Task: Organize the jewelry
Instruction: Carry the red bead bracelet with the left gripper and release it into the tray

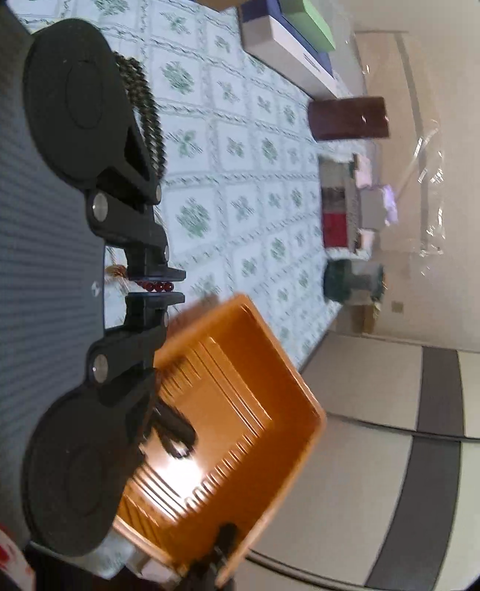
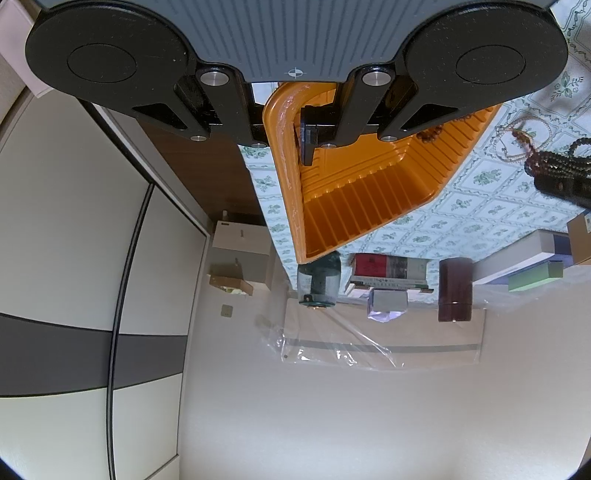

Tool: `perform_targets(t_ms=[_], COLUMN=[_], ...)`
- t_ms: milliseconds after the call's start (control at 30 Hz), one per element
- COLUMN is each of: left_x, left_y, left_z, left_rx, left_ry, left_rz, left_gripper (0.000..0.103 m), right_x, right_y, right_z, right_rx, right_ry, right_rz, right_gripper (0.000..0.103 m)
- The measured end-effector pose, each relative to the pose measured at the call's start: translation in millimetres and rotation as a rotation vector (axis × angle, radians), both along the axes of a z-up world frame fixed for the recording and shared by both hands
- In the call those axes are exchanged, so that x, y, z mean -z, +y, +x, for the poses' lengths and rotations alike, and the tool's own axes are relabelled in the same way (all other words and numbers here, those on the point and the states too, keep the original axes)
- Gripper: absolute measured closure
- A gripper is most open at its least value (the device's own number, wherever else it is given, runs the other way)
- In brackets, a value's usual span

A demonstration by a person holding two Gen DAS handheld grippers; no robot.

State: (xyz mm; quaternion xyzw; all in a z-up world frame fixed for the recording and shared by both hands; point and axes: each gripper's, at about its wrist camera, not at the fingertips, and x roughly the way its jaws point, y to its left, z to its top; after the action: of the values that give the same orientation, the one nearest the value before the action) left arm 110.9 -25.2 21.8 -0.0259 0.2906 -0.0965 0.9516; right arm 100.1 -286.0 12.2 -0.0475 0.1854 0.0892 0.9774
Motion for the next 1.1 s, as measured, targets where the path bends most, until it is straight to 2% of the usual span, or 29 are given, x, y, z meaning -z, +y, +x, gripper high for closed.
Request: perform_targets(t_ms=[400,533,700,867,1100], left_x=[-34.8,-33.7,-23.8,-15.8,-14.1], left_y=[-37.7,-51.1,-66.6,-76.4,-58.6], left_z=[5.7,11.9,18.6,20.4,20.1], left_rx=[0.176,0.226,0.283,0.315,0.237], left_ry=[-0.047,-0.042,0.003,0.036,0.023], left_rz=[-0.125,-0.152,-0.161,-0.16,-0.149], left_gripper=[0.099,0.099,0.099,0.098,0.09], right_x=[-1.2,-2.1,-2.6,-3.1,-2.8], right_y=[0.3,0.1,-0.5,-0.5,-0.8], right_z=[-0.9,-1.5,-2.4,-3.4,-3.2], right_rx=[0.0,0.0,0.002,0.002,0.003], right_ry=[-0.001,-0.003,-0.001,-0.001,-0.002], right_rz=[0.002,0.003,0.008,0.007,0.008], right_gripper=[0.097,0.097,0.097,0.097,0.097])
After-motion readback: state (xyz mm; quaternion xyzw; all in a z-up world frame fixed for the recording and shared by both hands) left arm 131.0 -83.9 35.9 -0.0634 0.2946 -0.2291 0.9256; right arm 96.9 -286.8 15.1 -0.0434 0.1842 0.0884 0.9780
